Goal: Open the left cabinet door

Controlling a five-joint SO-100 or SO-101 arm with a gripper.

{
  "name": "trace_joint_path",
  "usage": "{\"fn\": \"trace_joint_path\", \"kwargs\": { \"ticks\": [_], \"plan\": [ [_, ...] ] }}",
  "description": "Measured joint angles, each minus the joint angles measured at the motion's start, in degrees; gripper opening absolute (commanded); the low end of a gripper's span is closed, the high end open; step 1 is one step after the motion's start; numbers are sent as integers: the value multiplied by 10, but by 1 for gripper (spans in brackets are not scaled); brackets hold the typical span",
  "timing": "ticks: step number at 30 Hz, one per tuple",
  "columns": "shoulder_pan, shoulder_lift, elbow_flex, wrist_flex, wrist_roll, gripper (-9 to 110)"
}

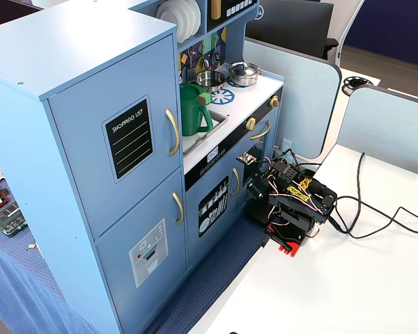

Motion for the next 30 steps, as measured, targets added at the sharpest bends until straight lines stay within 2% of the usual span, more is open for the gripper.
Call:
{"fn": "trace_joint_path", "kwargs": {
  "ticks": [21,25,30],
  "plan": [
    [4,0,0,0,0,1],
    [4,0,1,2,-31,1],
    [-43,0,1,-4,-16,1]
  ]
}}
